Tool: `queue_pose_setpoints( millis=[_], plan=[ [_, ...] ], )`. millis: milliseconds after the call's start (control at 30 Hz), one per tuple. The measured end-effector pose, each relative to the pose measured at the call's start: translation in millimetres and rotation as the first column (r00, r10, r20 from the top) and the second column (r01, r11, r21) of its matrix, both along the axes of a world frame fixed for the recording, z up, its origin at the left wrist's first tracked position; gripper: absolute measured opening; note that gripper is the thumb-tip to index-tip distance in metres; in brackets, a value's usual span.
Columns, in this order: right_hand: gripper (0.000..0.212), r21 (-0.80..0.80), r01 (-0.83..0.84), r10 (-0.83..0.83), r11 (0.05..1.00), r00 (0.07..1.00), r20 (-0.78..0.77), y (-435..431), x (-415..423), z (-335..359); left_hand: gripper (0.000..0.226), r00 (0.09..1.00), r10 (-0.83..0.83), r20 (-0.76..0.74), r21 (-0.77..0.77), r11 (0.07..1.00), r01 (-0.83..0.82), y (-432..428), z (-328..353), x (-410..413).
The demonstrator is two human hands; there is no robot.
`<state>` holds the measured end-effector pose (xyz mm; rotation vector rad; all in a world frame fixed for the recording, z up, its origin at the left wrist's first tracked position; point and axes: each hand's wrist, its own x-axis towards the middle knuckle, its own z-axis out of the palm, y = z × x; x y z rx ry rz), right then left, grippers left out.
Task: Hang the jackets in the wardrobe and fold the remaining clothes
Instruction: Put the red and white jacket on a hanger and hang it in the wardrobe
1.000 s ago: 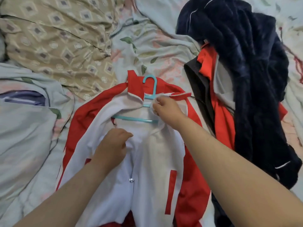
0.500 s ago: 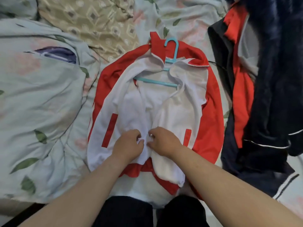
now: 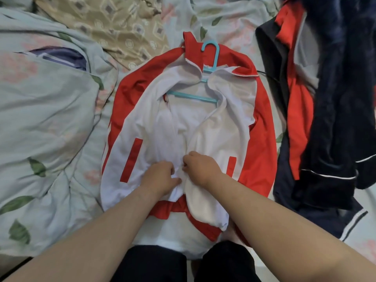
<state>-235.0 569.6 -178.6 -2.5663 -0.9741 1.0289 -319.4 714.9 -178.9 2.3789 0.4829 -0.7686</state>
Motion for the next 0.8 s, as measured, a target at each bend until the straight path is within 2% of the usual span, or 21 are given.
queue_pose_setpoints(
  millis=[133, 300, 500, 600, 700, 800],
  plan=[
    [0.024, -0.024, -0.12, 0.122, 0.992, 0.99, 0.069, -2.1, -0.7, -1.7, 0.018, 0.996, -0.084, -0.039, 0.006, 0.996, 0.084, 0.1, -4.9, 4.7],
    [0.02, -0.085, -0.191, 0.198, 0.978, 0.977, 0.083, 1.4, 1.3, -1.4, 0.028, 0.997, -0.052, -0.055, -0.044, 0.998, 0.049, 3.5, -10.2, 5.1],
    [0.007, -0.099, 0.008, -0.013, 0.995, 0.998, -0.054, 11.4, 7.4, 1.8, 0.029, 0.999, 0.006, -0.041, -0.089, 0.996, -0.01, 5.2, -11.6, 4.4],
    [0.012, -0.118, 0.005, -0.011, 0.993, 0.998, -0.056, 15.6, 7.1, 1.7, 0.028, 0.999, 0.007, -0.042, -0.09, 0.996, -0.01, 3.8, -10.1, 3.6],
    [0.018, -0.1, 0.032, -0.047, 0.994, 0.988, -0.147, 15.7, 10.6, 1.8, 0.023, 0.998, 0.02, -0.057, -0.113, 0.993, -0.026, 3.8, -9.8, 3.3],
    [0.011, -0.075, 0.074, -0.089, 0.994, 0.972, -0.218, 10.9, 15.3, 3.9, 0.011, 0.996, 0.031, -0.08, -0.168, 0.985, -0.044, 9.5, -10.3, 4.3]
  ],
)
